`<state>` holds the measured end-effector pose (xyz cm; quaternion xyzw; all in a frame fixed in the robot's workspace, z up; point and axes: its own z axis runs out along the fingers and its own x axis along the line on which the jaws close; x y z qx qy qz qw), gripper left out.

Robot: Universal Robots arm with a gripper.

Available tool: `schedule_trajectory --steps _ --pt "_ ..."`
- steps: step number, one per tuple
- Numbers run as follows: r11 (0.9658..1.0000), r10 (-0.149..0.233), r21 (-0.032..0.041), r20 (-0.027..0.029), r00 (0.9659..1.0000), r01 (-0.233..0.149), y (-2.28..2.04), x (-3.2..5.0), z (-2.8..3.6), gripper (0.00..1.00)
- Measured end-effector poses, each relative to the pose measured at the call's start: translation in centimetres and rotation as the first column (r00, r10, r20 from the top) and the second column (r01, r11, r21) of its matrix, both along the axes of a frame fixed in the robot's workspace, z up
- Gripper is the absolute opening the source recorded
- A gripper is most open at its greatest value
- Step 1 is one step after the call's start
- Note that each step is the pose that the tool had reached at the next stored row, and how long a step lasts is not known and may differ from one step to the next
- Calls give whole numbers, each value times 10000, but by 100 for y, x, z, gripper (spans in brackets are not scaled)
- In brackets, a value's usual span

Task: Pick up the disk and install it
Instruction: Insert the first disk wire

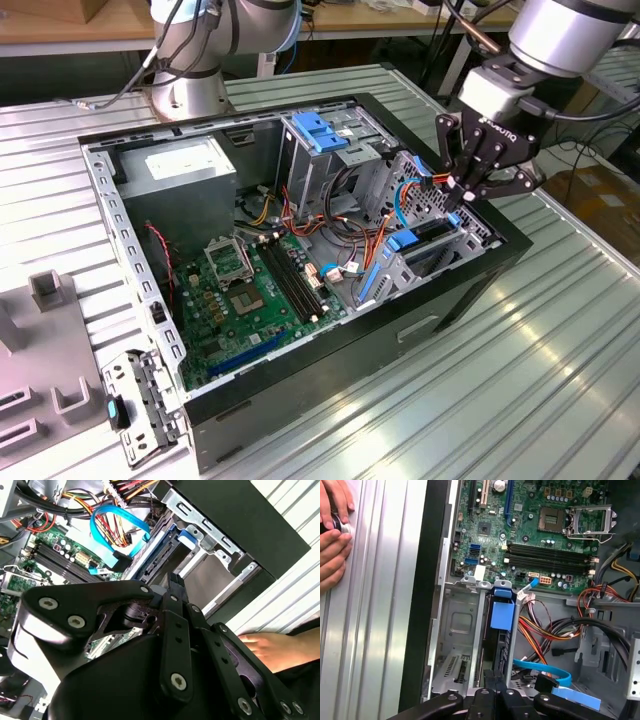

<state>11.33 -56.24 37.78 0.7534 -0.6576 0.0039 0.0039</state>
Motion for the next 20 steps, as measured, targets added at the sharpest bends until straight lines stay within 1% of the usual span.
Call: schedule_trajectory --steps 3,8,11,13,17,20 --pt "10000 56 6 -2 10000 -56 0 0 19 11" --pt "9997 263 2 -2 9997 -263 37 32 17 11" --pt "9992 397 0 -2 9992 -397 88 99 18 11" --pt "9988 481 1 -2 9988 -481 110 157 17 11" --pt "9984 570 0 -2 9984 -570 135 242 17 11" --pt "9982 599 -1 -2 9982 -599 147 259 18 11"
